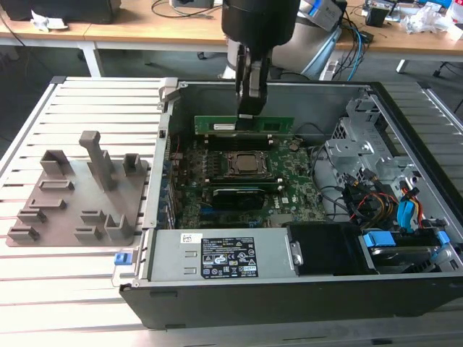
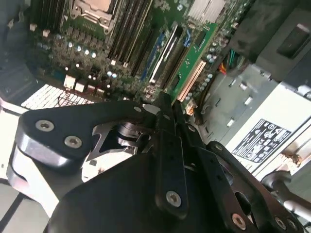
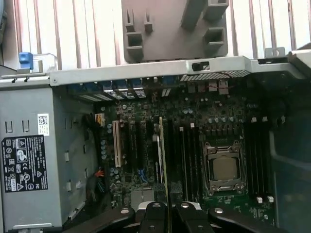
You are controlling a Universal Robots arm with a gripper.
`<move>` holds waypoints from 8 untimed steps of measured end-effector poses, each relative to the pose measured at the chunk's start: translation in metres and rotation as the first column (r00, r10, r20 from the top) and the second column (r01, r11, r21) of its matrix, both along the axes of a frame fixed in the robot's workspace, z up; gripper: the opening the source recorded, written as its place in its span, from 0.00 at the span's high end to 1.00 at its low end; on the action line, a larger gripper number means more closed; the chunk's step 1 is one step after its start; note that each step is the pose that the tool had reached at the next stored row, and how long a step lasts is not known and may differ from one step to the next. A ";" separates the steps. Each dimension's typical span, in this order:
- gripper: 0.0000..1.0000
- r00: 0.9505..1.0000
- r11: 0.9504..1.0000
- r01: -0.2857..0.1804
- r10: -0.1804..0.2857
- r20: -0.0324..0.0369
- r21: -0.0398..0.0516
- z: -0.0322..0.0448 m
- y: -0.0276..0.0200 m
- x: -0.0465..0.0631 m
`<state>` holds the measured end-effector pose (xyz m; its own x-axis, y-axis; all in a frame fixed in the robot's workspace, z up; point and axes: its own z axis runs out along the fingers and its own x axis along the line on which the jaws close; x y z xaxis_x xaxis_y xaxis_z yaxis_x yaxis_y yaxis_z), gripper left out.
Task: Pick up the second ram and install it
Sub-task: 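Pick up the second ram and move it above second insertion slot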
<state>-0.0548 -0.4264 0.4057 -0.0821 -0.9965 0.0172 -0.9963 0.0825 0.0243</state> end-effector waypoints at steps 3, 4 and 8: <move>0.86 1.000 1.000 0.000 0.000 0.000 -0.001 0.0000 0.0002 0.013; 0.86 1.000 1.000 0.000 0.000 0.000 -0.002 0.0000 0.0003 0.018; 0.86 1.000 1.000 0.000 0.000 0.000 -0.004 0.0000 0.0008 0.042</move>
